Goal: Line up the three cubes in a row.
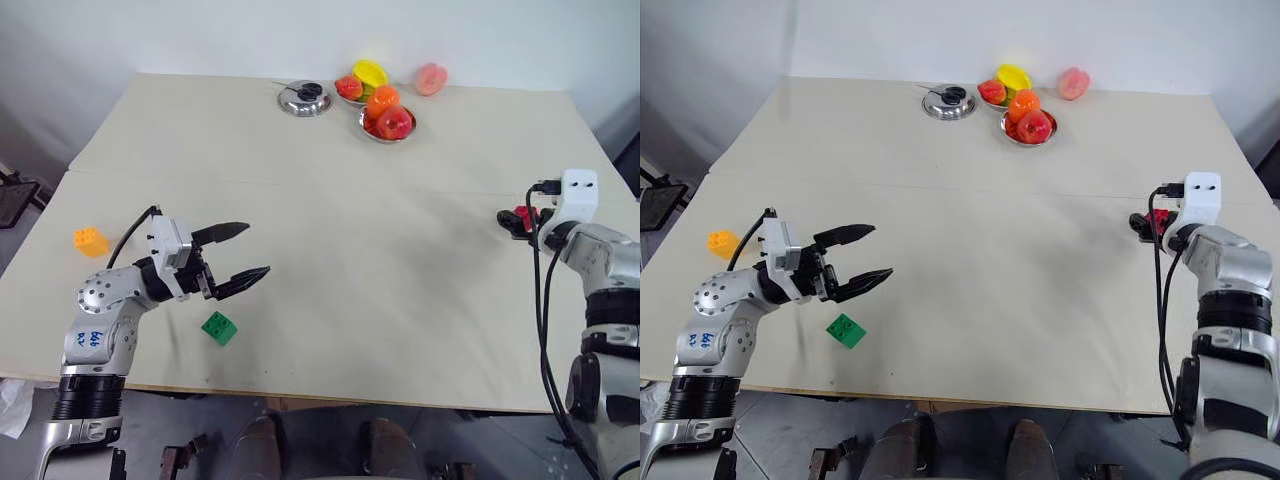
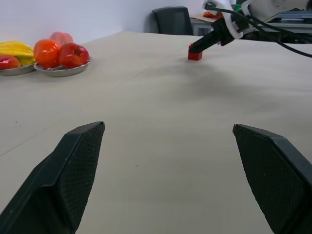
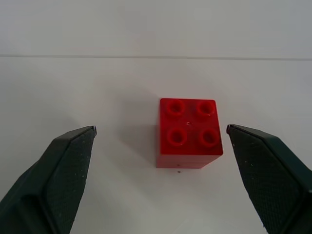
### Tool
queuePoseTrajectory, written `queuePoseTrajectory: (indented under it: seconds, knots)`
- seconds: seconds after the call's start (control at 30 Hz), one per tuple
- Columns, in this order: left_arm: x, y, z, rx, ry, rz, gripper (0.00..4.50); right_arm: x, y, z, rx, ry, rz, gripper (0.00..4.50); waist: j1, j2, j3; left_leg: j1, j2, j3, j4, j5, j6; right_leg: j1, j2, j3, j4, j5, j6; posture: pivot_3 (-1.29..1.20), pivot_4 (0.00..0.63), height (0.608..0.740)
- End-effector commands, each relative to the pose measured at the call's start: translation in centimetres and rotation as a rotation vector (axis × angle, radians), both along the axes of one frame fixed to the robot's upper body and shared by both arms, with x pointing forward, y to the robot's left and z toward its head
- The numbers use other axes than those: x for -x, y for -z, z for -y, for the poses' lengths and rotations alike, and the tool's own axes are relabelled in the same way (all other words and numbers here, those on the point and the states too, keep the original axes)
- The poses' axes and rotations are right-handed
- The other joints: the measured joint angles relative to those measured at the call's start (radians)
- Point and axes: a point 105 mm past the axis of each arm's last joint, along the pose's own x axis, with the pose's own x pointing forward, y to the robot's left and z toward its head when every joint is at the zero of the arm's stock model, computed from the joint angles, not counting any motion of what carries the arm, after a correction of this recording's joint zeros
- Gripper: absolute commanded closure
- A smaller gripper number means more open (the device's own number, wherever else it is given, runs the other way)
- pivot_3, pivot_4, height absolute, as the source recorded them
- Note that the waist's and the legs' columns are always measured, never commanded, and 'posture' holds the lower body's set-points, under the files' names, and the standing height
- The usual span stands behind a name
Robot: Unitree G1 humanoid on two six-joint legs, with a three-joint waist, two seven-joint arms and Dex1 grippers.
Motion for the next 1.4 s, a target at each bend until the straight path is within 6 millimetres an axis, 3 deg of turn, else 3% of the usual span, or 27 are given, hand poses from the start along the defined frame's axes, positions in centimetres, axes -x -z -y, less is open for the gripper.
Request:
queuePoseTrajectory:
  seconds: [0.03, 0.1, 0.2, 0.43, 0.53, 0.63, 0.73, 0.8, 0.87, 0.97, 1.4]
  knots:
    - [0.2, -0.9, 0.1, 0.0, -0.001, 0.051, 0.02, -0.5, -1.7, 2.0, 0.038, 0.081, 0.06, 0.0, -0.001, 0.0, 0.0, 0.0, 0.0, 0.0, 0.0, 0.0, 0.0, 0.0, 0.0, 0.0, 0.0, 0.0, 0.0, 0.0, 0.15, 0.74]
    - [0.3, -0.9, 0.2, 0.0, 0.001, 0.053, 0.02, -0.8, -1.6, 1.7, -0.002, 0.066, 0.059, 0.0, -0.001, 0.0, 0.0, 0.0, 0.0, 0.0, 0.0, 0.0, 0.0, 0.0, 0.0, 0.0, 0.0, 0.0, 0.0, 0.0, 0.15, 0.74]
    - [0.3, -0.9, 0.2, -0.001, 0.001, 0.054, 0.0, -1.2, -1.5, 1.1, 0.004, 0.019, 0.059, 0.64, -0.003, 0.0, 0.0, 0.0, 0.0, 0.0, 0.0, 0.0, 0.0, 0.0, 0.0, 0.0, 0.0, 0.0, 0.0, 0.0, 0.15, 0.74]
    - [0.4, -0.7, -0.1, -0.008, -0.003, 0.05, 0.0, -1.5, -2.1, 0.3, 0.025, -0.068, 0.066, 3.01, -0.002, 0.0, 0.0, 0.0, 0.0, 0.001, 0.0, 0.0, 0.0, 0.0, 0.0, 0.0, 0.0, 0.0, 0.0, 0.0, 0.15, 0.74]
    - [0.5, -0.5, -0.3, -0.012, -0.005, 0.044, 0.0, -1.8, -4.0, -2.1, 0.038, -0.27, 0.149, 3.01, -0.004, 0.001, 0.001, 0.0, 0.0, 0.001, 0.0, 0.0, 0.0, -0.001, 0.0, 0.001, 0.0, 0.0, 0.0, 0.0, 0.15, 0.74]
    - [0.7, -0.2, -0.6, -0.019, -0.01, 0.028, 0.0, 0.4, -5.8, -8.5, 0.188, -0.807, 0.255, 3.01, -0.002, 0.002, 0.001, 0.0, 0.0, 0.001, -0.001, 0.0, 0.0, -0.001, 0.0, 0.001, 0.001, 0.0, 0.0, 0.0, 0.15, 0.74]
    - [0.7, 0.0, -0.8, -0.024, -0.012, 0.016, 0.0, 4.3, -4.8, -12.9, 0.302, -1.231, 0.222, 3.01, 0.0, 0.002, 0.001, 0.0, 0.0, 0.001, 0.0, -0.001, 0.0, -0.001, 0.0, 0.001, 0.0, 0.0, 0.0, 0.0, 0.15, 0.74]
    - [0.7, 0.2, -0.9, -0.025, -0.013, 0.009, 0.0, 6.3, -3.7, -14.7, 0.324, -1.426, 0.162, 3.01, 0.001, 0.002, 0.001, 0.0, 0.0, 0.001, 0.001, -0.002, 0.0, 0.0, 0.0, 0.001, 0.001, 0.0, 0.0, 0.0, 0.15, 0.74]
    - [0.7, 0.3, -0.9, -0.026, -0.012, 0.003, 0.0, 7.1, -3.2, -15.5, 0.322, -1.516, 0.129, 3.01, 0.001, 0.002, 0.001, 0.0, 0.0, 0.001, 0.005, -0.003, 0.0, 0.0, 0.0, 0.001, 0.002, 0.0, 0.001, 0.0, 0.15, 0.74]
    - [0.7, 0.4, -0.9, -0.028, -0.007, -0.001, 0.0, 7.7, -0.7, -15.6, 0.372, -1.623, 0.001, 3.01, 0.002, 0.002, 0.001, 0.0, 0.0, 0.001, 0.006, -0.003, 0.001, 0.001, 0.0, 0.001, 0.0, 0.001, 0.001, 0.0, 0.15, 0.74]
    - [0.4, -0.3, -1.4, -0.032, -0.024, 0.019, 0.0, 5.7, 1.6, -14.7, 0.46, -1.622, -0.026, 3.01, -0.002, 0.002, 0.001, 0.0, 0.0, 0.002, 0.005, -0.003, 0.0, 0.001, 0.0, 0.002, -0.004, 0.001, 0.002, 0.0, 0.15, 0.74]
